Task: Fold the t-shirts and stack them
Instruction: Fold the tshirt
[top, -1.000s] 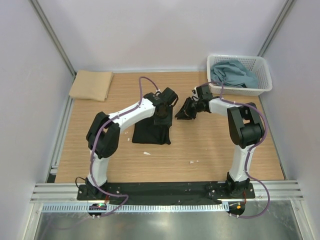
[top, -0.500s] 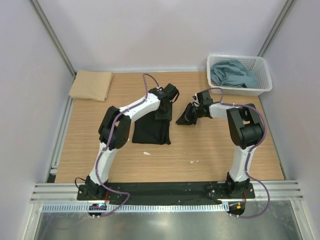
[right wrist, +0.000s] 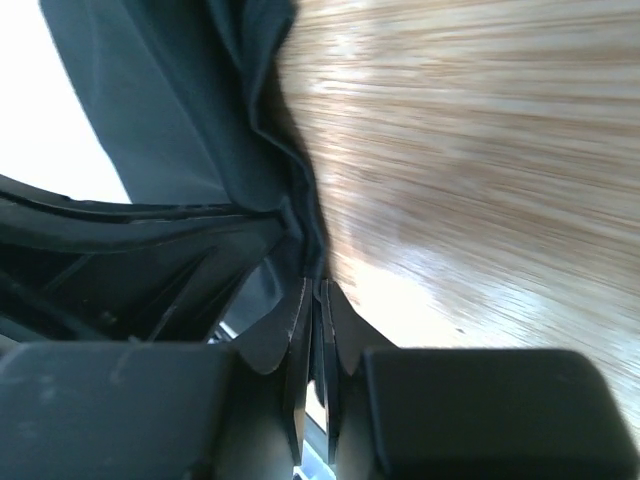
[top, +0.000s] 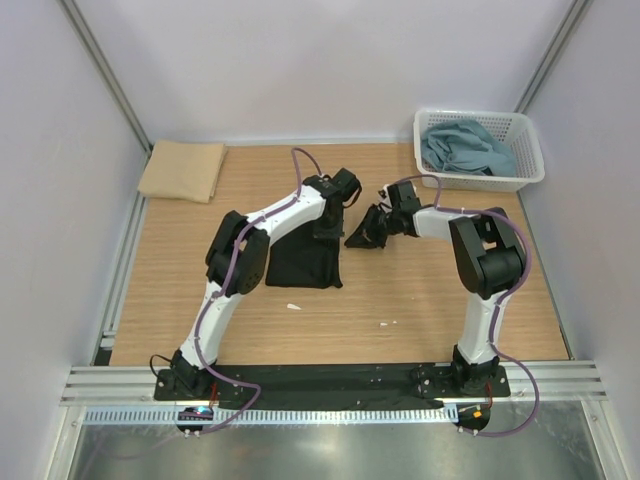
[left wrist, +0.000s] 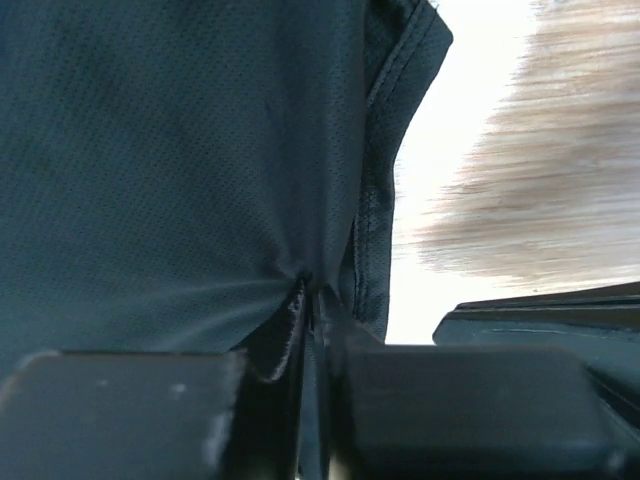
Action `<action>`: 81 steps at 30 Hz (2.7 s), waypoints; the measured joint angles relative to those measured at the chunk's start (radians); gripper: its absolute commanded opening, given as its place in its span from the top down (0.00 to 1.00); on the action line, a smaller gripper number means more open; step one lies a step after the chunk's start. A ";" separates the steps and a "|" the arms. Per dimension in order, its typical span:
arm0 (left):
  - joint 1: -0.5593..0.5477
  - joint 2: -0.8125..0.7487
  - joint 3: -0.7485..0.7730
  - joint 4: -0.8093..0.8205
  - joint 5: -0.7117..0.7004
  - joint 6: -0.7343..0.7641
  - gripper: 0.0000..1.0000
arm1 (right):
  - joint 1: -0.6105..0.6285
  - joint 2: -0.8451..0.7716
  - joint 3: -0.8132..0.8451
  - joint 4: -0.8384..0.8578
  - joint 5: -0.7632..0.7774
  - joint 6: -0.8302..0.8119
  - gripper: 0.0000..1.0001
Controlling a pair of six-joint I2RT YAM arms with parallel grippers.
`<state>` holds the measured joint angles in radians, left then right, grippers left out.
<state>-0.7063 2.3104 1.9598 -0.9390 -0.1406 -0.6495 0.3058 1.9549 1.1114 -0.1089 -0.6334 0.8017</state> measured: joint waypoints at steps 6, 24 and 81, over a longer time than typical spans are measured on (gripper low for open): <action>0.000 0.000 0.003 -0.005 -0.010 0.008 1.00 | 0.012 0.020 0.002 0.071 -0.031 0.055 0.91; 0.007 -0.090 -0.013 -0.006 0.014 0.007 1.00 | 0.064 0.162 0.106 0.103 -0.029 0.099 0.96; 0.294 -0.517 -0.462 0.180 0.399 0.035 0.82 | -0.008 0.043 0.391 -0.502 0.159 -0.285 0.76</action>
<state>-0.4126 1.7931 1.4982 -0.7589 0.2584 -0.6147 0.2974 1.9976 1.5021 -0.6109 -0.4744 0.5167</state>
